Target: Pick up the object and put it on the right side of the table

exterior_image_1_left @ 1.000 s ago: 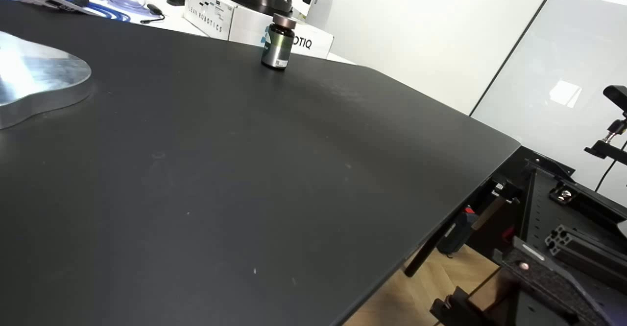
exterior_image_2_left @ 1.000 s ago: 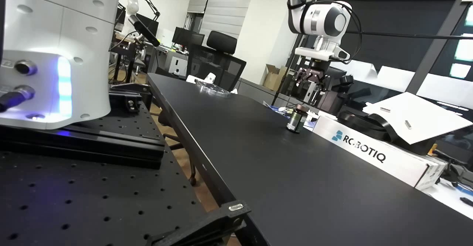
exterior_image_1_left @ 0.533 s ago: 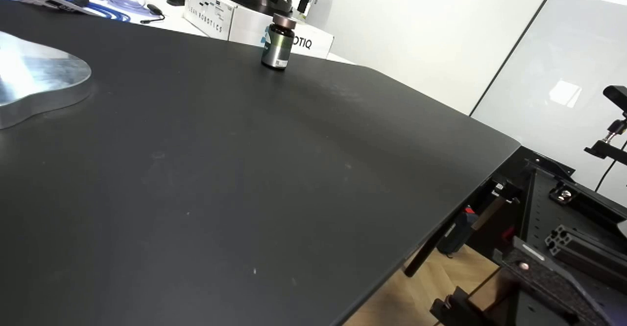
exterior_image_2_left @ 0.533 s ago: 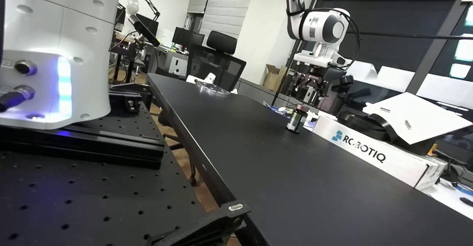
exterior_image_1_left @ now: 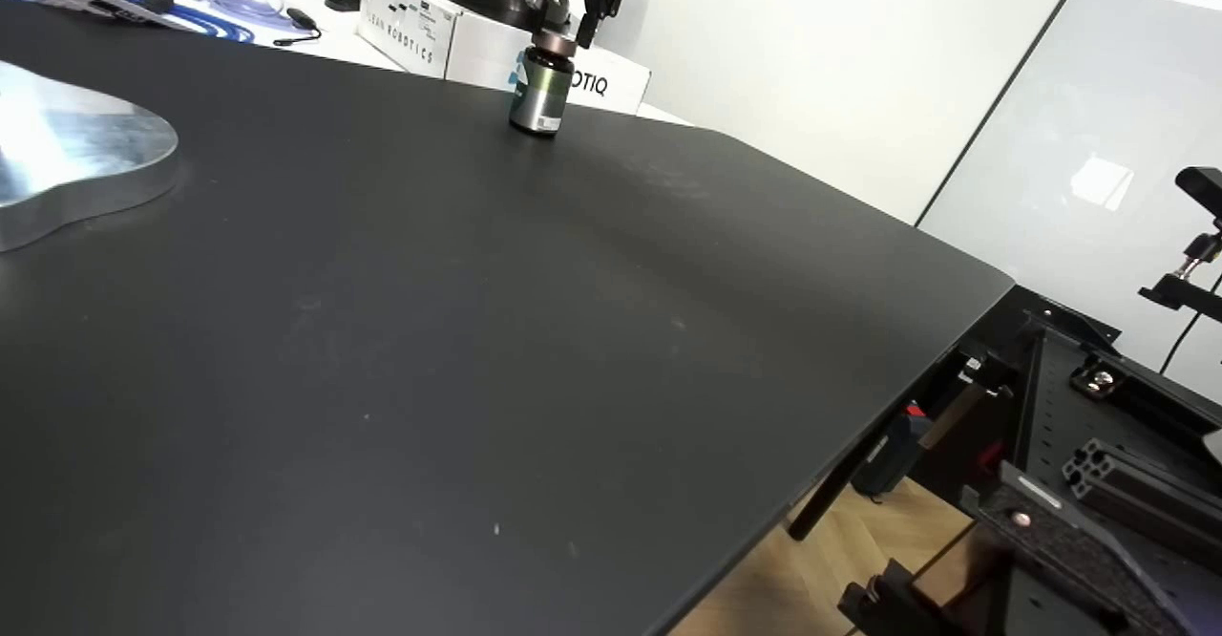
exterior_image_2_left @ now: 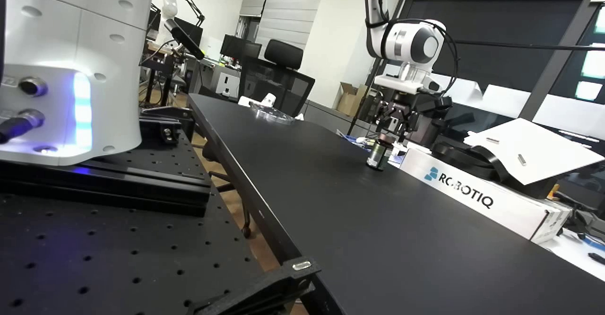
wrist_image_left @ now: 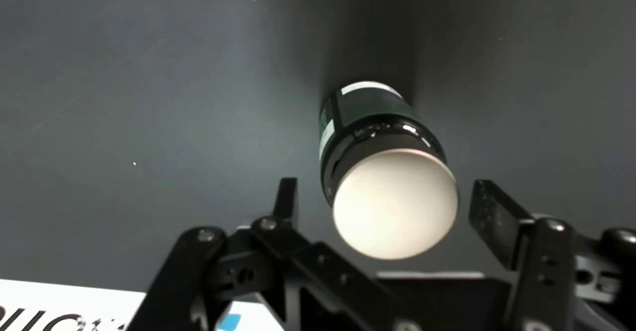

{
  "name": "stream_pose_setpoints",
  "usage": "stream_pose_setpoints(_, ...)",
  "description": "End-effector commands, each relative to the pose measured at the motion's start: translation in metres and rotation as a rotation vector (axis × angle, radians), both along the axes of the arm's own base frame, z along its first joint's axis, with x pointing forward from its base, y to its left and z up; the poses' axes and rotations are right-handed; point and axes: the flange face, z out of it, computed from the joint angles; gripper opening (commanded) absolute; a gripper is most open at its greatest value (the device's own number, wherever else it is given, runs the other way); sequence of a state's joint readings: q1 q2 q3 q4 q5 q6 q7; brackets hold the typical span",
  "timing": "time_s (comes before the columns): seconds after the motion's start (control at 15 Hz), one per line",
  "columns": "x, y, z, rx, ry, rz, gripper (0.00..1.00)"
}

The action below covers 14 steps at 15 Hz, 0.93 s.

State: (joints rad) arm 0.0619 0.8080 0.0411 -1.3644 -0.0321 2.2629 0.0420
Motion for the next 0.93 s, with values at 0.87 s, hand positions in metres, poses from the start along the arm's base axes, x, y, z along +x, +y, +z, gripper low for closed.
stream_pose_setpoints(0.87,-0.062,-0.049,0.132,-0.018,-0.069,-0.064,0.36)
